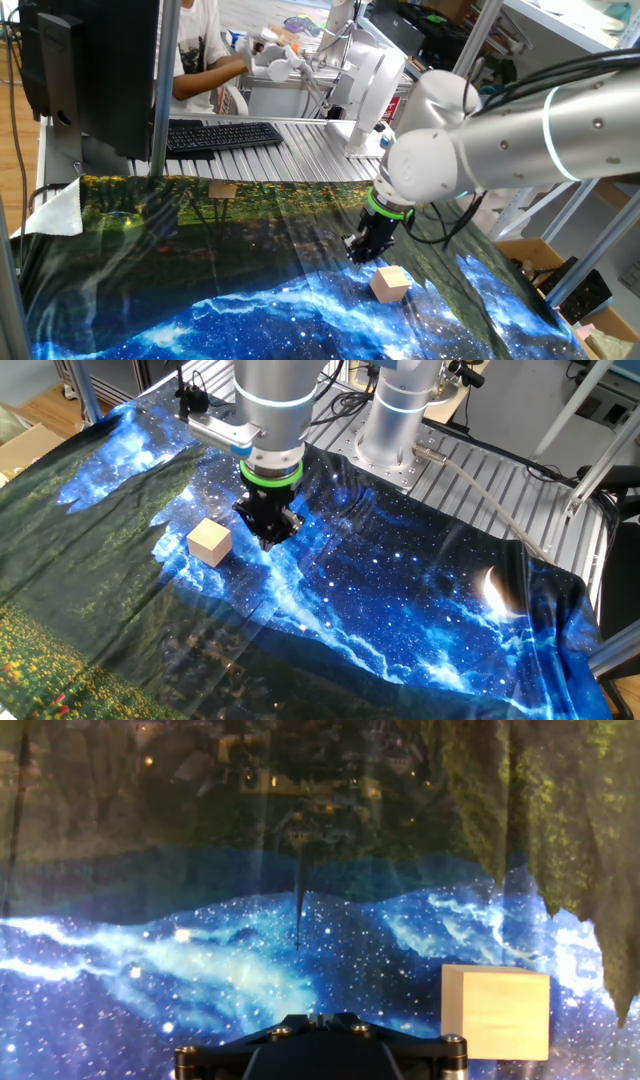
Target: Approach and touch the side of the small block
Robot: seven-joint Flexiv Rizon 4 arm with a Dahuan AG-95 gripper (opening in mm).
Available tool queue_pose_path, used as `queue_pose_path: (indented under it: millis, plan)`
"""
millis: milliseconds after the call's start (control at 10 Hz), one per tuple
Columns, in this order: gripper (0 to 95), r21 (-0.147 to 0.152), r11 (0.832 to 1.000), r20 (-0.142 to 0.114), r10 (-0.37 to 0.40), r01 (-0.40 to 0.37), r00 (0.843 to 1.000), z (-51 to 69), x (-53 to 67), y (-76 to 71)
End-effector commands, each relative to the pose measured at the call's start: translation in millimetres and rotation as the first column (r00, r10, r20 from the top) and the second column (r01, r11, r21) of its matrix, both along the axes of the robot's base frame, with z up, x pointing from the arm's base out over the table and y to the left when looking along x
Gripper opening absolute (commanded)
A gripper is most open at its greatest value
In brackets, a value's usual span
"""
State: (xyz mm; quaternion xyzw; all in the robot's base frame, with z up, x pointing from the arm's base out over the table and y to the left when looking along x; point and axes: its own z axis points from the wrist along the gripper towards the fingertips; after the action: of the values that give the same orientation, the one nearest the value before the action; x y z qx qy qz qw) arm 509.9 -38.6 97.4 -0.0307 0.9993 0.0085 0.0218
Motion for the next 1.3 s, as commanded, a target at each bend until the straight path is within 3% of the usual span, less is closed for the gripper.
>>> queue_pose_path:
  millis: [100, 800, 1300]
  plan:
    - [0.0, 0.001, 1.0, -0.005, -0.001, 0.001, 1.0, -4.8, 1.7, -2.8]
    - [0.0, -0.006, 1.0, 0.008, -0.001, 0.001, 1.0, -31.6, 3.3, -23.2]
    - [0.0, 0.0, 1.0, 0.014, 0.006, -0.006, 1.0, -42.3, 1.6, -38.2]
